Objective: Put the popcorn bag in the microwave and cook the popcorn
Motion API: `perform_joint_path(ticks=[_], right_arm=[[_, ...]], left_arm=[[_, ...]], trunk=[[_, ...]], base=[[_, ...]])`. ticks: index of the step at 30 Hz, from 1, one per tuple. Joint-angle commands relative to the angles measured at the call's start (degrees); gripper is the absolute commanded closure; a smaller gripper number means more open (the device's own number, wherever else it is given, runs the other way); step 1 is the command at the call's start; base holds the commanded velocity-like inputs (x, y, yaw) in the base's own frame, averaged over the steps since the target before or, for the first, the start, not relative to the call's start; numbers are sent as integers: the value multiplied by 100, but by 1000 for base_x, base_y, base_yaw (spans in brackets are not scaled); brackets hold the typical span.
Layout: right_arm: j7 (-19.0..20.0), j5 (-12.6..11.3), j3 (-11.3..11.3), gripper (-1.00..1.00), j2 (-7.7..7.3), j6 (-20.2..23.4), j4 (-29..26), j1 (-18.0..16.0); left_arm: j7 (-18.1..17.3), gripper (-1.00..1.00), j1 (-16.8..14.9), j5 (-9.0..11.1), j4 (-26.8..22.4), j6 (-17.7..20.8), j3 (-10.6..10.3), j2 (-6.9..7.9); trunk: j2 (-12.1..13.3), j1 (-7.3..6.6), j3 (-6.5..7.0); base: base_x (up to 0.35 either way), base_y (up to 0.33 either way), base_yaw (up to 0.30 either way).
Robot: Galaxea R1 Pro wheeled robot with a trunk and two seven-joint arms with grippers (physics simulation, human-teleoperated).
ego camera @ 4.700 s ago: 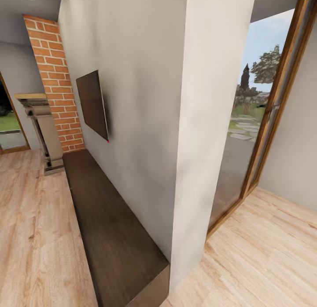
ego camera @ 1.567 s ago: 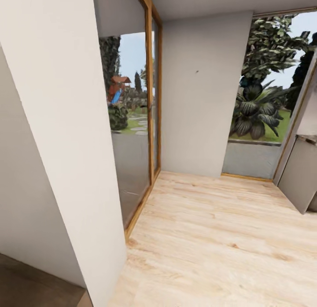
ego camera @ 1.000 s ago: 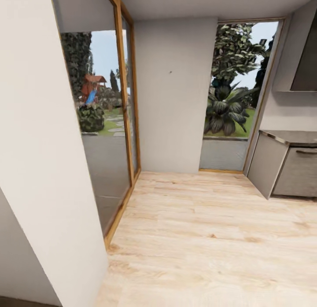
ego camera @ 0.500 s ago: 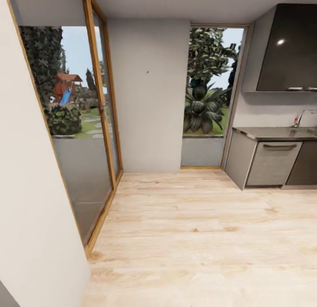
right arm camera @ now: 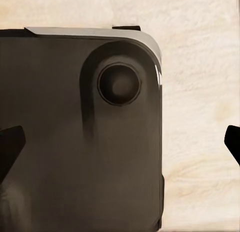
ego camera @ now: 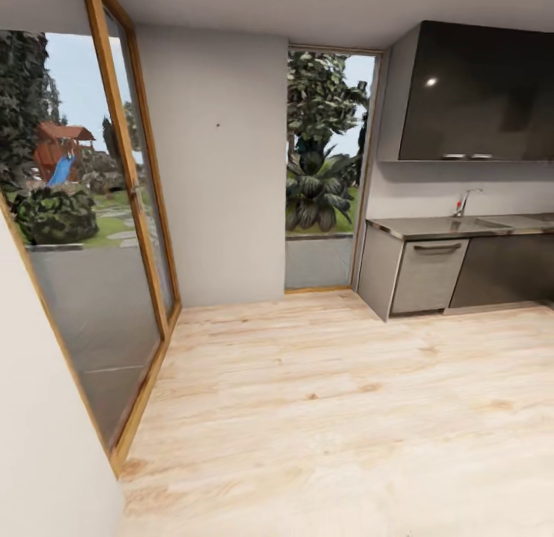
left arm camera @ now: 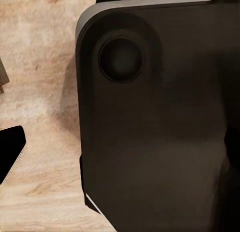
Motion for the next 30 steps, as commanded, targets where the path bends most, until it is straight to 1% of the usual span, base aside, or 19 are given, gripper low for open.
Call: perform_joint_path(ticks=[1,30], right_arm=[[4,-8,-13,-100,0,-29,10,-3],[-22,-8,-13,-100,0,-27,22,-3]], left_arm=[[-1,-100,0,1,-2,-8,-2,1],[-1,-100,-1,1,-6,-8,-4,1]], trunk=[[-2,0,-4],[-2,0,-4]], base=[[0,0,-295],[0,0,-295]])
